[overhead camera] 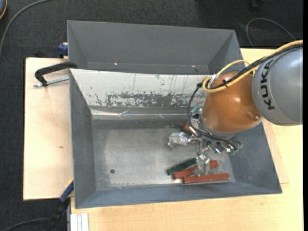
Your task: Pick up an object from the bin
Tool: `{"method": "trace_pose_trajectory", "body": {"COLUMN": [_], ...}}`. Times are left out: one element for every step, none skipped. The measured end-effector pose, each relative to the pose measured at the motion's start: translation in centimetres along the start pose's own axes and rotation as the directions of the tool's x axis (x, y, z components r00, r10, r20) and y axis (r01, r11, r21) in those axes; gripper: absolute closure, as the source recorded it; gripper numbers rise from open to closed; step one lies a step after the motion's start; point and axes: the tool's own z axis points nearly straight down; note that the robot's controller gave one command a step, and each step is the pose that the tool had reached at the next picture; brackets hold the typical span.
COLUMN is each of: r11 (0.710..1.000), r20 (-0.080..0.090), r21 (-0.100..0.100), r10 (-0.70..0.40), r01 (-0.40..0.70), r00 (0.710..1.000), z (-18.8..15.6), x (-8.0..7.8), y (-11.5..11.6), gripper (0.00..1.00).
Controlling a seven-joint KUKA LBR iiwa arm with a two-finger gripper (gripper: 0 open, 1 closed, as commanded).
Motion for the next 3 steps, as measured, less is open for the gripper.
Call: {"method": "trace_pose_trajectory", "body": {"r11": [1.0,1.0,0.989], "r20": [-0.006,0.0,0.005], "r21": [-0.004,0.001,0.008], "r10": [-0.02,-0.02,-0.15], "r01": [0.02,0.02,0.15], "r00": [1.0,1.0,0.989], "z": [1.7,1.4,-15.0], "x": [2.8,2.5,1.7], "y": [0.1,-0.1,-2.3], "gripper": [0.0,1.0,1.0]}}
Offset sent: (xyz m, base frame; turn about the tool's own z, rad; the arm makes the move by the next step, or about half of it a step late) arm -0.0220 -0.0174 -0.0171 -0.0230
